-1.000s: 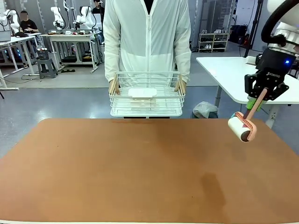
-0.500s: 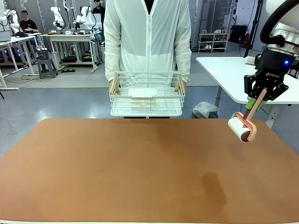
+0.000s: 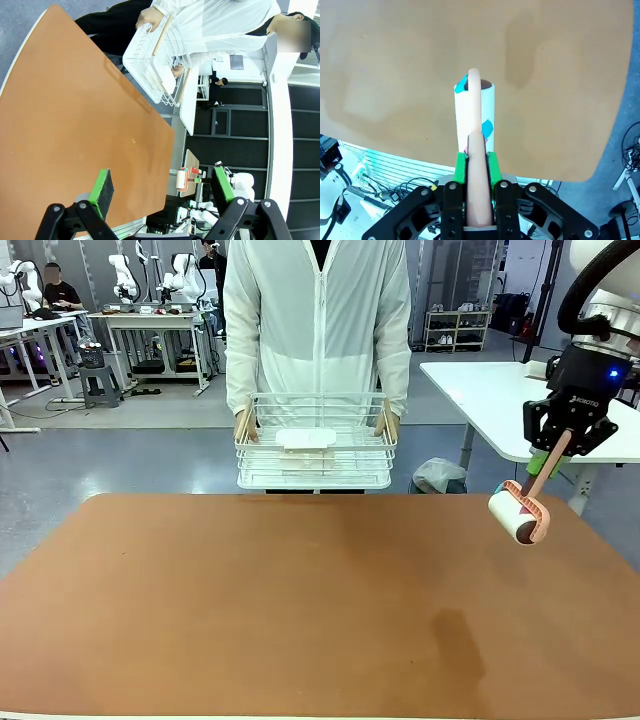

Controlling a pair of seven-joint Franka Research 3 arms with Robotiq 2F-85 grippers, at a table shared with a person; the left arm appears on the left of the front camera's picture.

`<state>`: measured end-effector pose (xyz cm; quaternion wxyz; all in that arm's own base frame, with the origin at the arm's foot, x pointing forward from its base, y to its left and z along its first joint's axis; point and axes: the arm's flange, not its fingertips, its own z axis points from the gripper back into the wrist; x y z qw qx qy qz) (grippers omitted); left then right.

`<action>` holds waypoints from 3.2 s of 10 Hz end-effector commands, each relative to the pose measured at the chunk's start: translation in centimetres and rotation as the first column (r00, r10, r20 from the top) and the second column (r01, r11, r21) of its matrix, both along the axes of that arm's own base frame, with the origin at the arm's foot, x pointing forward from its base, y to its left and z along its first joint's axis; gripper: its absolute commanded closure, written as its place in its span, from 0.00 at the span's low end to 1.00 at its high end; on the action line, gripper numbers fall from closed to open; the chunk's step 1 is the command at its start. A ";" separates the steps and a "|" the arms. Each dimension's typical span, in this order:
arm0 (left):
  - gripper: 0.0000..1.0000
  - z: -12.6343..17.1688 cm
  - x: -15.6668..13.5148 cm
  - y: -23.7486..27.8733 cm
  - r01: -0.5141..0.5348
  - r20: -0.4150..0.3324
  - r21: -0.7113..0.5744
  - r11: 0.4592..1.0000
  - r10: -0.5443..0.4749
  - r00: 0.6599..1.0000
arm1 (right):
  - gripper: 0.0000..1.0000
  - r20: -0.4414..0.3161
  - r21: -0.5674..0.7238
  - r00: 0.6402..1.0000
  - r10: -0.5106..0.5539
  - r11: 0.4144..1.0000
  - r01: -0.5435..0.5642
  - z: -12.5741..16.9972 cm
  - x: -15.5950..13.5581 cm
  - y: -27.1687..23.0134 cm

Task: Clean the table.
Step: Place the Lint Roller down when the Dish drying rack is positioned in the middle of the table.

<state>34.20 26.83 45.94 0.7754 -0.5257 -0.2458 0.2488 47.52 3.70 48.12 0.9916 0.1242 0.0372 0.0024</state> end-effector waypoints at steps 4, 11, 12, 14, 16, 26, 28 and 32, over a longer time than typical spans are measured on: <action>0.00 0.2 -0.2 0.2 0.006 0.024 -0.013 1.000 -0.005 1.000 | 0.79 -0.002 0.001 1.000 0.002 1.000 -0.002 0.2 -0.2 0.2; 0.00 0.2 -0.2 0.2 0.006 0.024 -0.013 1.000 -0.005 1.000 | 0.79 -0.002 0.001 1.000 0.002 1.000 -0.002 0.2 -0.2 0.2; 0.00 0.2 -0.2 0.2 0.006 0.024 -0.013 1.000 -0.005 1.000 | 0.79 -0.002 0.001 1.000 0.002 1.000 -0.002 0.2 -0.2 0.2; 0.00 0.2 -0.2 0.2 0.006 0.024 -0.013 1.000 -0.005 1.000 | 0.79 -0.002 0.001 1.000 0.002 1.000 -0.002 0.2 -0.2 0.2; 0.00 0.2 -0.2 0.2 0.006 0.024 -0.013 1.000 -0.005 1.000 | 0.79 -0.002 0.001 1.000 0.002 1.000 -0.002 0.2 -0.2 0.2; 0.00 0.2 -0.2 0.2 0.006 0.024 -0.013 1.000 -0.005 1.000 | 0.79 -0.002 0.001 1.000 0.002 1.000 -0.002 0.2 -0.2 0.2; 0.00 0.2 -0.2 0.2 0.006 0.024 -0.013 1.000 -0.005 1.000 | 0.79 -0.002 0.001 1.000 0.002 1.000 -0.002 0.2 -0.2 0.2; 0.00 0.2 -0.2 0.2 0.006 0.024 -0.013 1.000 -0.005 1.000 | 0.79 -0.002 0.001 1.000 0.002 1.000 -0.002 0.2 -0.2 0.2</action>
